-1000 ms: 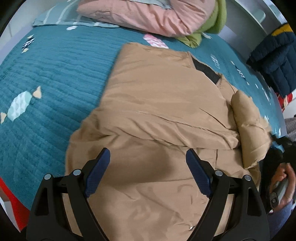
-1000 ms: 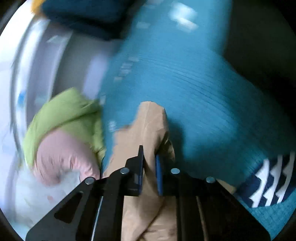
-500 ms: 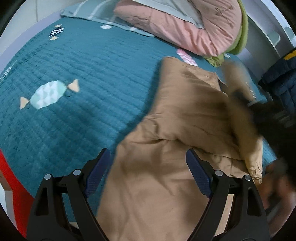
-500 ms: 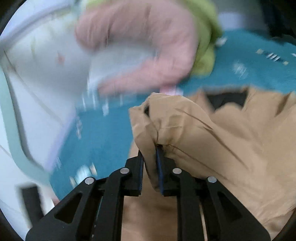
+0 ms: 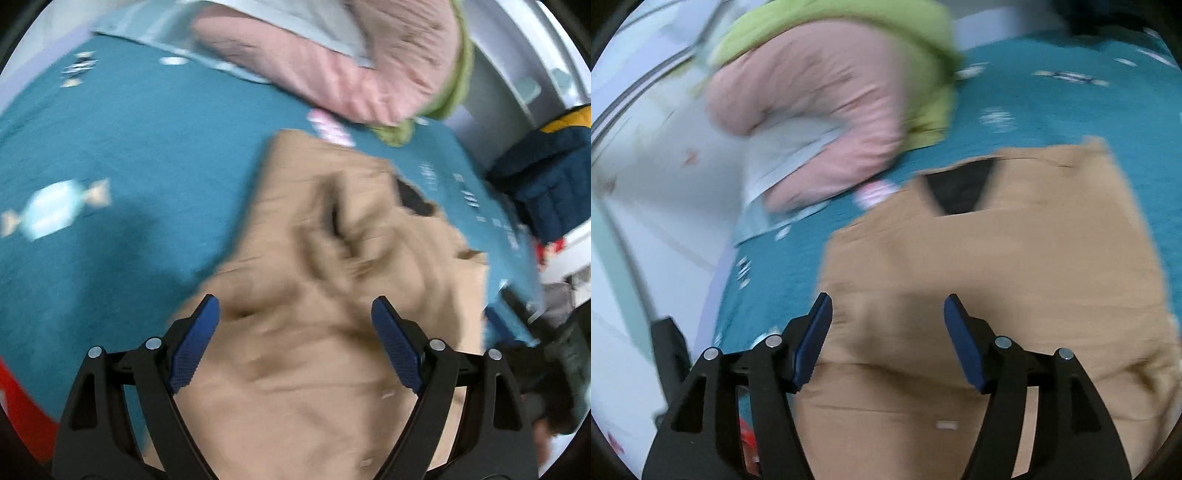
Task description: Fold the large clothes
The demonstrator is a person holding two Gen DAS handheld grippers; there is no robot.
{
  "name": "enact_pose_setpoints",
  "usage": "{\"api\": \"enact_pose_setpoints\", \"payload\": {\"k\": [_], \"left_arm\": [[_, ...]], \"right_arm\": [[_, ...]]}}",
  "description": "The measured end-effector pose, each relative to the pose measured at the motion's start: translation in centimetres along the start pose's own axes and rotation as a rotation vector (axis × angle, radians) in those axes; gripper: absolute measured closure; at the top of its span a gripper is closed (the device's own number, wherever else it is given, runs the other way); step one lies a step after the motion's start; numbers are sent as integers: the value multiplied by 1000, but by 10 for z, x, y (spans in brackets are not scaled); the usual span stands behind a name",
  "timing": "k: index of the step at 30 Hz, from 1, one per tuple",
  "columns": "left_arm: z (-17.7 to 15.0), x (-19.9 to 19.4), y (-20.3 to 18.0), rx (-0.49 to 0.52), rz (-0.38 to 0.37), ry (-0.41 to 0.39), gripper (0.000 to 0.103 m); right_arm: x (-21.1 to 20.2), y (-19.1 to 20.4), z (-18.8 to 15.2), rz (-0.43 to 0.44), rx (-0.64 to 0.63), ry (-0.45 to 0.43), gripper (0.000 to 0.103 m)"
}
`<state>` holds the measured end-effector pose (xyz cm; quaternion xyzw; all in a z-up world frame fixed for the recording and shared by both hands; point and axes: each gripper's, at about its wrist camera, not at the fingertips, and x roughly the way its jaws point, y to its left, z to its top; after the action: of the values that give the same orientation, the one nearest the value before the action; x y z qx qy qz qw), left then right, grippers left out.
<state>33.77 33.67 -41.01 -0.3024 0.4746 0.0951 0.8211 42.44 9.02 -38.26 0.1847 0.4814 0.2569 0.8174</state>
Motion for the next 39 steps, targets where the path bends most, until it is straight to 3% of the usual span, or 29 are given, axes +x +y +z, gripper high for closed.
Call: {"api": "enact_pose_setpoints", "payload": {"k": [4, 8, 10, 12, 14, 16, 19, 21, 23, 26, 29, 30, 31, 33, 35, 39], "left_arm": [[27, 35, -35, 77, -1, 51, 17], [46, 74, -42, 86, 28, 115, 17], [54, 90, -41, 103, 81, 143, 17], [59, 101, -40, 135, 139, 153, 17], [61, 112, -38, 151, 172, 173, 17], [62, 119, -34, 147, 172, 182, 17], [64, 125, -30, 158, 176, 175, 15], [65, 132, -31, 172, 180, 176, 14], [63, 137, -33, 192, 184, 174, 12], [62, 135, -36, 205, 190, 175, 12], [69, 110, -33, 179, 83, 153, 12], [74, 99, -32, 176, 50, 135, 12], [81, 87, -31, 184, 34, 106, 12], [98, 73, -24, 187, 50, 62, 12], [117, 71, -13, 153, 57, 53, 12], [151, 96, 17, 96, 121, 111, 12]], "right_arm": [[-17, -71, 12, -149, 109, 3, 43], [-22, -114, 17, -152, 181, 14, 45], [-19, -120, 20, -91, 176, 31, 65], [-7, -119, 27, -43, 132, 72, 75], [10, -121, 35, -35, 103, 106, 77], [22, -130, 44, -112, 75, 119, 79], [45, -162, 60, -250, 91, 148, 96], [51, -178, 65, -290, 104, 150, 103], [53, -196, 70, -269, 168, 156, 103], [52, -194, 74, -282, 148, 170, 102], [39, -175, 81, -242, 114, 186, 90], [31, -166, 85, -207, 95, 169, 82], [24, -161, 90, -182, 76, 155, 68], [12, -149, 102, -188, 23, 109, 57], [8, -148, 114, -202, 8, 91, 56], [17, -162, 134, -284, 17, 91, 54]]}}
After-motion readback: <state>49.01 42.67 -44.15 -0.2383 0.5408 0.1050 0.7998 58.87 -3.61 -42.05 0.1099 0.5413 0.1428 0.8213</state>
